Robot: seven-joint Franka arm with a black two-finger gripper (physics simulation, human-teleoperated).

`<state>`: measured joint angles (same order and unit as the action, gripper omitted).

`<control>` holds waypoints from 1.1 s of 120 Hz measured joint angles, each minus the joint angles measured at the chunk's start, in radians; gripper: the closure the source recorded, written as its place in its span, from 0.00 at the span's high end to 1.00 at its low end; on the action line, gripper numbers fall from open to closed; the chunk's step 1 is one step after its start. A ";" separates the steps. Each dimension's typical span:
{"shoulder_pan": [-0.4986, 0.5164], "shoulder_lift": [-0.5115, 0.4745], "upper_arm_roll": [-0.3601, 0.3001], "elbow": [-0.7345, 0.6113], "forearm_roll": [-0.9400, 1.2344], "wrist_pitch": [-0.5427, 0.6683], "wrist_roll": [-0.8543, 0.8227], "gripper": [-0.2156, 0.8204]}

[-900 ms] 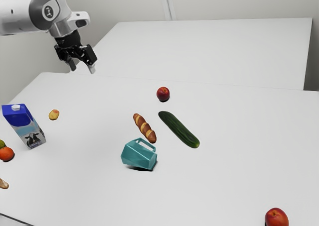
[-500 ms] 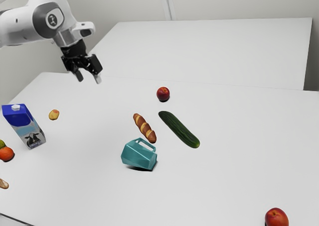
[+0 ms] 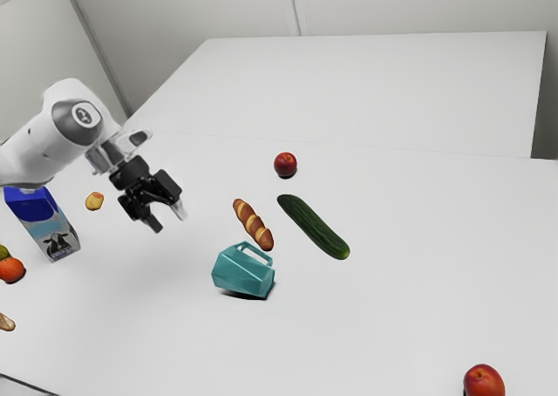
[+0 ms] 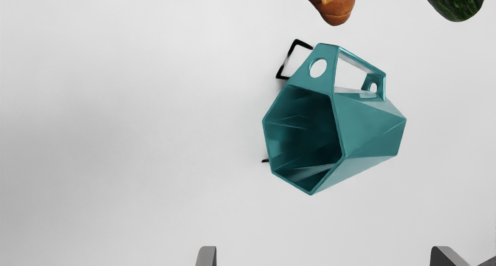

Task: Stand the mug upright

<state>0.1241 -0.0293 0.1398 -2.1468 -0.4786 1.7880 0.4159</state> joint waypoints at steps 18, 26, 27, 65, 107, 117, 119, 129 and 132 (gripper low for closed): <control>0.013 0.019 -0.008 -0.081 -0.097 0.106 0.066 0.79; 0.013 0.022 -0.013 -0.100 -0.134 0.140 0.091 0.79; 0.014 0.022 -0.015 -0.102 -0.138 0.144 0.094 0.79; -0.054 0.106 -0.033 -0.127 -0.294 0.214 0.194 0.79; -0.098 0.122 -0.069 -0.141 -0.404 0.184 0.297 0.79; -0.100 0.125 -0.069 -0.141 -0.423 0.151 0.316 0.62; -0.100 0.125 -0.069 -0.141 -0.426 0.146 0.320 0.57; -0.103 0.128 -0.069 -0.141 -0.435 0.123 0.337 0.36; -0.103 0.128 -0.069 -0.141 -0.437 0.117 0.341 0.32</control>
<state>0.0212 0.0987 0.0706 -2.2876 -0.9157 1.9051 0.7573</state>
